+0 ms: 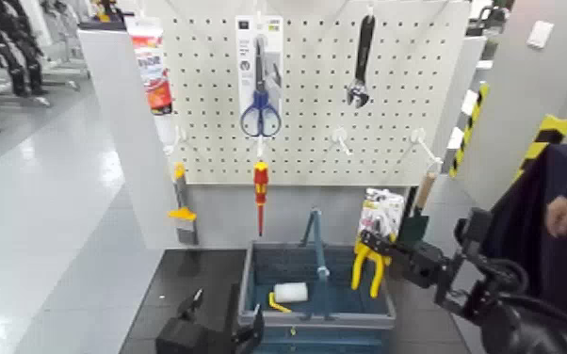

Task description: Put the yellow pliers into the crate.

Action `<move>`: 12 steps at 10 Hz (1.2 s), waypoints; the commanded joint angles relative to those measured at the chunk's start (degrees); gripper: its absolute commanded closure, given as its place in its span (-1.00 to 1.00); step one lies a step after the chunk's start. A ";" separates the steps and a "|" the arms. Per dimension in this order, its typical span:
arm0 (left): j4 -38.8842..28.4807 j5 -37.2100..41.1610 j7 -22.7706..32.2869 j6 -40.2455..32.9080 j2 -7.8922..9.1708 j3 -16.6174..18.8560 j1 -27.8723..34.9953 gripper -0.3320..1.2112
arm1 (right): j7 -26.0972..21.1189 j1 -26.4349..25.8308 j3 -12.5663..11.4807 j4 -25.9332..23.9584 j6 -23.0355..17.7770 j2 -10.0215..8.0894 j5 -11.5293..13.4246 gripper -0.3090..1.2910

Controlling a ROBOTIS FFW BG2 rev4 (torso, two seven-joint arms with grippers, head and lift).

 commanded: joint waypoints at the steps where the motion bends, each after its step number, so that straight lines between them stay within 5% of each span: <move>1: 0.00 0.00 0.05 0.00 0.03 0.00 0.00 -0.29 | -0.14 0.10 -0.08 0.09 0.46 -0.02 -0.08 -0.11; 2: 0.00 0.00 -0.04 0.00 0.03 0.00 0.00 -0.29 | -0.14 0.10 -0.08 0.00 0.46 0.07 -0.08 -0.46; 7: 0.00 0.00 0.05 0.00 0.03 0.26 0.09 -0.29 | -1.81 1.06 -1.05 -2.02 -1.12 0.59 -0.96 -0.52; 10: 0.00 0.27 -0.04 -0.09 0.20 0.44 0.09 -0.29 | -13.76 8.54 -2.19 -16.61 -3.32 2.44 5.19 -0.51; 12: 0.00 0.27 -0.04 -0.18 0.20 0.70 0.35 -0.29 | -25.28 17.50 -2.63 -26.28 -6.84 5.69 6.95 -0.50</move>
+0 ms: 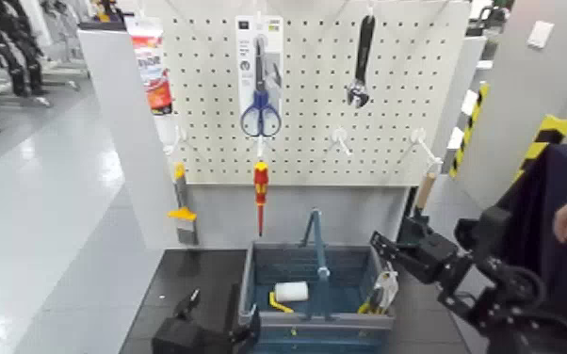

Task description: Put the yellow pliers into the crate.

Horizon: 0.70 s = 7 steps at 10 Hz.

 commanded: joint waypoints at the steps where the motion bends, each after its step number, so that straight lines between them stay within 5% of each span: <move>1: 0.00 0.03 0.00 -0.18 0.02 0.22 0.31 -0.29 | -10.47 11.07 -0.66 -10.89 -5.23 4.21 2.45 -0.50; 4: -0.18 0.03 0.09 -0.44 0.11 0.48 0.84 -0.29 | -21.54 22.93 0.75 -18.71 -11.04 7.98 7.11 -0.49; 7: -0.35 0.03 0.09 -0.53 0.02 1.01 1.37 -0.29 | -24.97 31.55 1.19 -22.32 -13.50 10.01 8.78 -0.49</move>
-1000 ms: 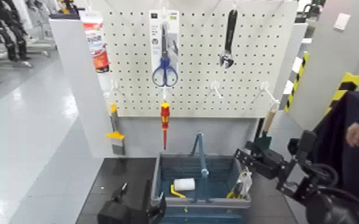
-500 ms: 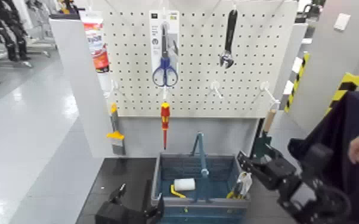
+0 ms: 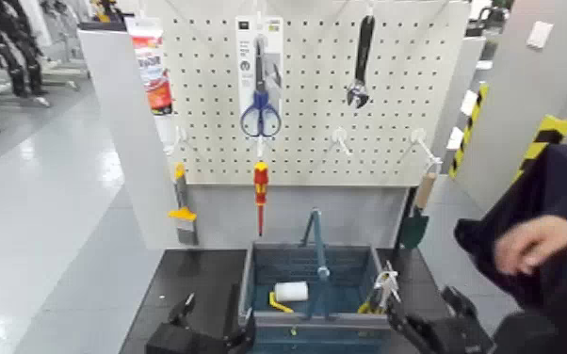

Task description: Put the yellow pliers into the crate.

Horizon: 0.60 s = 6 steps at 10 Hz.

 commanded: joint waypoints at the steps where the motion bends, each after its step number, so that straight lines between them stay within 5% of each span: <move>1: -0.09 -0.01 0.00 0.00 -0.08 0.41 0.34 -0.29 | -0.66 5.71 0.30 -1.98 -1.20 2.66 0.16 -0.49; 6: -0.09 -0.01 0.00 0.08 -0.26 0.76 0.52 -0.29 | -3.83 9.05 2.59 -2.86 -4.10 2.75 0.95 -0.49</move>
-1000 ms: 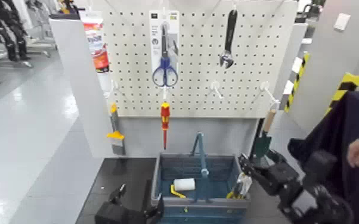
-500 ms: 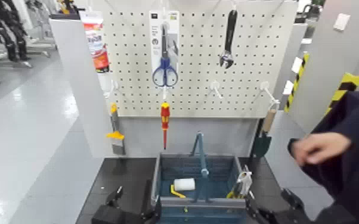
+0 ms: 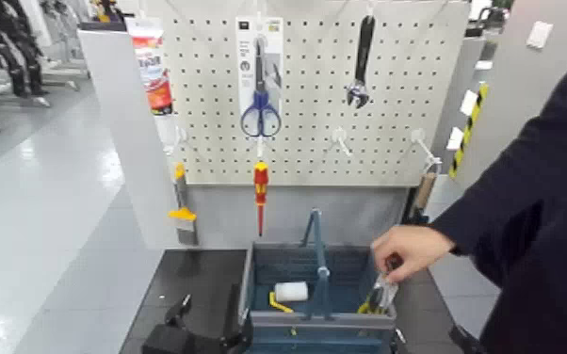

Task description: Put the yellow pliers into the crate.

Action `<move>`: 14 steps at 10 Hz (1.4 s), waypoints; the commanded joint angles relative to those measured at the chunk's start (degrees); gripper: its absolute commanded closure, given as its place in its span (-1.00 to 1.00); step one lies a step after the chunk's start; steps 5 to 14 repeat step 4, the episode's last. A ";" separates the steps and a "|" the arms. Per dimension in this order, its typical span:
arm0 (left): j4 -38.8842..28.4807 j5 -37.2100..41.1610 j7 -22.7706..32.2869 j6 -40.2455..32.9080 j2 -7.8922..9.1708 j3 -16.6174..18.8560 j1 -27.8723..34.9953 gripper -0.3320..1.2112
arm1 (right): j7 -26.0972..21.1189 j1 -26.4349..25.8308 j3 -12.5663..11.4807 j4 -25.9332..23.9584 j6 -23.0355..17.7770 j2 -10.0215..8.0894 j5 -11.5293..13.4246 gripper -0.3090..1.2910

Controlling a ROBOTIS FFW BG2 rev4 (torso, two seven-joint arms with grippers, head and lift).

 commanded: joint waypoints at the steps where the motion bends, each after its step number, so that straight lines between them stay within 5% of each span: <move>1: 0.00 -0.09 -0.09 0.01 -0.18 0.18 0.18 -0.29 | -0.77 0.36 1.15 0.00 -1.03 2.72 0.24 -0.48; 14: -0.09 -0.17 -0.09 0.01 -0.18 0.09 0.26 -0.29 | -1.48 0.36 1.51 -0.35 -0.33 2.64 0.33 -0.48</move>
